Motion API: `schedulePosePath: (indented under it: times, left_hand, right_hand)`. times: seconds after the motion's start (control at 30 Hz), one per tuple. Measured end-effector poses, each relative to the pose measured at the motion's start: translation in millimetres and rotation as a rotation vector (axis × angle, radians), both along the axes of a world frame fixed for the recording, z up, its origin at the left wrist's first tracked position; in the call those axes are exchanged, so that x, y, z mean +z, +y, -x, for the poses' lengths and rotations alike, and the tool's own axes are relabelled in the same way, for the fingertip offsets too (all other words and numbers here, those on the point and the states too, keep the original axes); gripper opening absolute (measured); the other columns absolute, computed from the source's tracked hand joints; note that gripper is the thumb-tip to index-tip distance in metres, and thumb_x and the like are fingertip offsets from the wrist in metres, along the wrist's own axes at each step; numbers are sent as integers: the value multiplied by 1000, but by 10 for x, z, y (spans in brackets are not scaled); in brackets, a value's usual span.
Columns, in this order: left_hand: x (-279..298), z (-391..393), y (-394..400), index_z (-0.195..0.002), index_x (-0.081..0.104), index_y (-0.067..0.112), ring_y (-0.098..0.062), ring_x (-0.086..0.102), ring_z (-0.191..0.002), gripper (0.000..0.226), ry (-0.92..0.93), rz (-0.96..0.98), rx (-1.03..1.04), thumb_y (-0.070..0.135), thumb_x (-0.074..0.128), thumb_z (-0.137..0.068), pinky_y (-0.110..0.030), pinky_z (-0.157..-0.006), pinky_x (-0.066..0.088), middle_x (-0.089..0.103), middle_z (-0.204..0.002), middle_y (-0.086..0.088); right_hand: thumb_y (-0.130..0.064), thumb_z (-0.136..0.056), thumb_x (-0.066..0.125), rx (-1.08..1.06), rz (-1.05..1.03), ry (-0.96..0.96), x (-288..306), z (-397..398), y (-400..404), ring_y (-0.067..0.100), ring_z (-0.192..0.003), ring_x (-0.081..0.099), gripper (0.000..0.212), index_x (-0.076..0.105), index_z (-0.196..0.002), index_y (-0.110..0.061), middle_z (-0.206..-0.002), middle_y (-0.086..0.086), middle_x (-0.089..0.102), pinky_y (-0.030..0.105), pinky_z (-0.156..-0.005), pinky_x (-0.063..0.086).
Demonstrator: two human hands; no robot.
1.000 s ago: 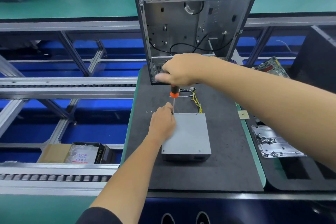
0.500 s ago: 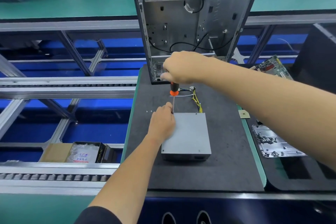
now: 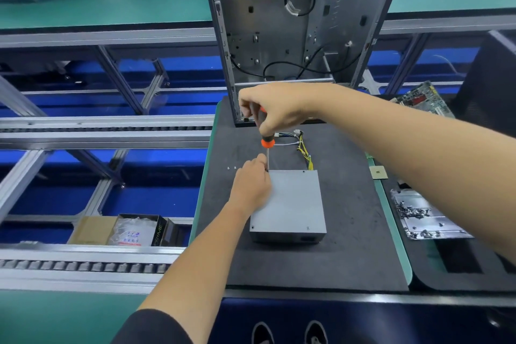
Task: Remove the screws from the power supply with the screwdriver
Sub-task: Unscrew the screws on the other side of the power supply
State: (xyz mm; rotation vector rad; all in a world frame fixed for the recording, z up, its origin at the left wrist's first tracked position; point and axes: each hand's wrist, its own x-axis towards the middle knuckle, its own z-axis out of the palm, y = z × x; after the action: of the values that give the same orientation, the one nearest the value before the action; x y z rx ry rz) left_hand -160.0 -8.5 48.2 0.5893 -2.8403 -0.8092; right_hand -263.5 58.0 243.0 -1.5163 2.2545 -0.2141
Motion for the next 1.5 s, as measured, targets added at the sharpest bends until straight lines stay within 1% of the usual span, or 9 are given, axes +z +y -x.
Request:
schedulePosePath:
  times: [0.13, 0.27, 0.43, 0.63, 0.8, 0.97, 1.1, 1.27, 1.5]
  left_hand:
    - [-34, -27, 2, -91, 48, 12, -28, 49, -87, 15, 45, -97, 46, 4, 36, -89, -40, -73, 39, 55, -86, -6]
    - [-52, -110, -38, -92, 63, 17, -13, 50, -90, 21, 157, -200, 103, 7, 45, -90, -30, -80, 42, 65, -90, 4]
    - [23, -183, -143, -102, 74, 18, -13, 57, -95, 25, 152, 9, -49, 14, 54, -88, -29, -84, 48, 72, -99, 6]
    - [68, -258, -140, -101, 74, 14, -22, 59, -88, 27, 215, 192, -165, 8, 54, -85, -34, -81, 49, 73, -100, 2]
    - [84, -221, -130, -100, 73, 14, -20, 58, -87, 26, 209, 192, -165, 9, 52, -87, -35, -80, 49, 73, -99, 2]
    - [79, -195, -134, -95, 71, 15, -17, 55, -84, 22, 190, 155, -121, 9, 52, -86, -31, -74, 49, 70, -91, 4]
    - [106, -158, -147, -90, 67, 17, -14, 53, -80, 12, 128, 95, -46, 17, 55, -88, -29, -71, 46, 64, -82, 4]
    - [347, 33, -271, -90, 70, 13, -27, 60, -81, 20, -94, 330, -272, 22, 51, -92, -33, -70, 47, 70, -87, -5]
    - [513, 241, -256, -85, 66, 12, -30, 58, -80, 21, -315, 511, -424, 19, 47, -90, -31, -63, 37, 67, -88, -8]
  right_hand:
    - [-17, -73, 65, -95, 8, 15, 0, 22, 109, 22, -77, 65, 17, 57, -88, -16, -89, 2, 65, 29, -57, 46]
    - [-18, -73, 60, -216, 123, 43, -14, 102, 217, 28, -81, 67, 8, 57, -76, -11, -81, 9, 72, 35, -59, 50]
    - [-17, -74, 60, -280, 147, 35, -20, 149, 296, 21, -58, 54, 7, 57, -74, -11, -76, 10, 69, 27, -54, 42]
    - [-20, -74, 60, -263, 132, 35, -120, 129, 286, 24, -70, 56, 6, 57, -73, -14, -83, 7, 68, 28, -56, 42]
    - [-22, -75, 60, -250, 137, 39, -147, 134, 280, 22, -67, 54, 10, 59, -79, -12, -85, 8, 67, 28, -54, 40]
    - [-22, -76, 60, -242, 136, 35, -146, 150, 314, 27, -74, 63, 9, 59, -77, -13, -83, 8, 69, 29, -57, 45]
    - [-21, -75, 59, -229, 132, 37, -148, 156, 349, 25, -71, 58, 8, 58, -74, -13, -79, 7, 69, 29, -56, 43]
    - [-20, -74, 59, -225, 142, 47, -156, 156, 383, 19, -62, 52, 12, 51, -66, -18, -73, 2, 64, 24, -48, 33]
    - [-23, -76, 60, -188, 125, 79, -172, 156, 416, 15, -62, 48, 13, 50, -68, -19, -73, -2, 58, 25, -47, 30]
